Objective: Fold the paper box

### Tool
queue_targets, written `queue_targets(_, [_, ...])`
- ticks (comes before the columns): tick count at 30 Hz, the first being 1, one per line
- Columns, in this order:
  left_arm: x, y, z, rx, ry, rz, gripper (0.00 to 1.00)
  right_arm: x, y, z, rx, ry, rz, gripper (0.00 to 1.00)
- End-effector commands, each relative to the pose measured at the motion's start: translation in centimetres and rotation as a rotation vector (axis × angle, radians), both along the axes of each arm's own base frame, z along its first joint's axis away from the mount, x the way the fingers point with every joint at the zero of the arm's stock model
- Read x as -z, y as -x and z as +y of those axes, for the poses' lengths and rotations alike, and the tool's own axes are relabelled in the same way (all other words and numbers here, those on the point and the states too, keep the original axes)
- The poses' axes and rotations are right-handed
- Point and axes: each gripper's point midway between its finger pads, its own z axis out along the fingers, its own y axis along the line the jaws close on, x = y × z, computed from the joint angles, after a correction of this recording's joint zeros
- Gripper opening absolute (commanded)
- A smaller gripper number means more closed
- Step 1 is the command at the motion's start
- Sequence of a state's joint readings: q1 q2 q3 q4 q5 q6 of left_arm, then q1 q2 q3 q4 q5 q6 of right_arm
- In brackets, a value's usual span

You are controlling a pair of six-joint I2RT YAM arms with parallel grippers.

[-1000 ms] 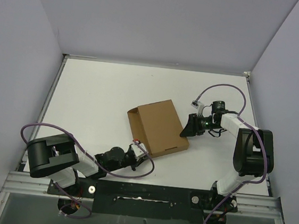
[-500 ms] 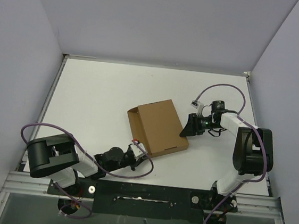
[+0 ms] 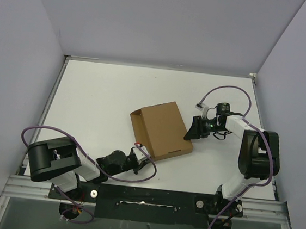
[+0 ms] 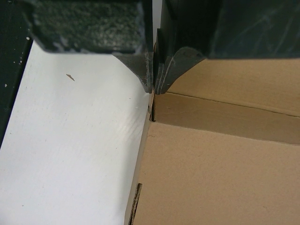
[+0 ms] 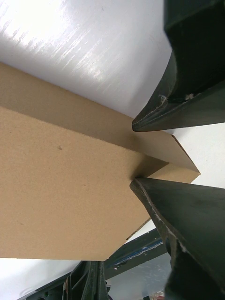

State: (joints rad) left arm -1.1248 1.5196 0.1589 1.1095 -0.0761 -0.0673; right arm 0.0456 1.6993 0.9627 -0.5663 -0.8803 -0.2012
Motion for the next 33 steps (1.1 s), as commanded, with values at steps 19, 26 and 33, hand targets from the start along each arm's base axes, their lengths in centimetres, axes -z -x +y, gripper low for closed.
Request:
queue_targets(19, [-0.54,-1.16,0.40,-0.054,0.035,-0.025,0.00,2.39,-1.55,-2.40,0.017,0.161,-0.048,0.42])
queue_targets(26, [-0.57,-1.37,0.55,-0.064,0.048,-0.012,0.00,2.38,-1.55,-2.43,0.017,0.164,-0.048,0.42])
queue_targets(33, [-0.51,-1.36,0.50,-0.058,0.052,-0.003,0.00,2.43,-1.57,-2.44,0.016,0.164,-0.048,0.42])
